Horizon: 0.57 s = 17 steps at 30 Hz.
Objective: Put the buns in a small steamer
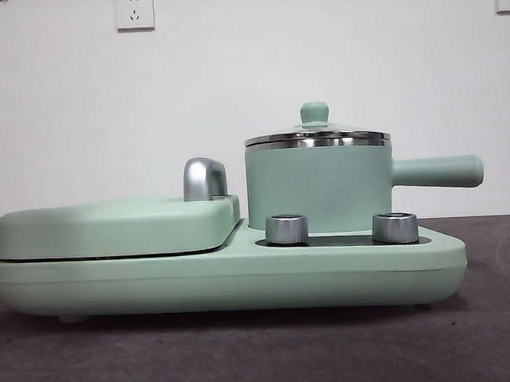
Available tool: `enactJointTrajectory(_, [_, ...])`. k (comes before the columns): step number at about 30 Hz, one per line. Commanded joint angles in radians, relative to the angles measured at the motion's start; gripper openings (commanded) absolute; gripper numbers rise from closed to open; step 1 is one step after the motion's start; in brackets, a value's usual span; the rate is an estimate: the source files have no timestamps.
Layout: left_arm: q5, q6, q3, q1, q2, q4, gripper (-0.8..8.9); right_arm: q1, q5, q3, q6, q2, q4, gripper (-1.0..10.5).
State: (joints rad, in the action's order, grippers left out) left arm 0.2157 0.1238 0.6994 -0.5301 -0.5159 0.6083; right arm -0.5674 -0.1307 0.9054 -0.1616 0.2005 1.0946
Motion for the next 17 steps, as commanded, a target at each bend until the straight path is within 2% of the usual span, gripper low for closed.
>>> enactJointTrajectory(1, [0.003,0.001,-0.127,0.104,0.106,-0.144,0.11,-0.005,0.0,0.005,0.005,-0.001,-0.01,0.2])
enactJointTrajectory(6, [-0.002,-0.046,-0.351,0.283,0.29,-0.341,0.11,-0.005,0.0,0.005,0.004,-0.001,-0.01,0.2])
enactJointTrajectory(9, [-0.051,-0.045,-0.455,0.357,0.365,-0.394,0.11,-0.005,0.0,0.005,0.005,-0.001,-0.01,0.2])
enactJointTrajectory(17, [-0.189,-0.033,-0.609,0.431,0.486,-0.407,0.11,-0.005,0.0,0.005,0.004,-0.001,-0.01,0.2])
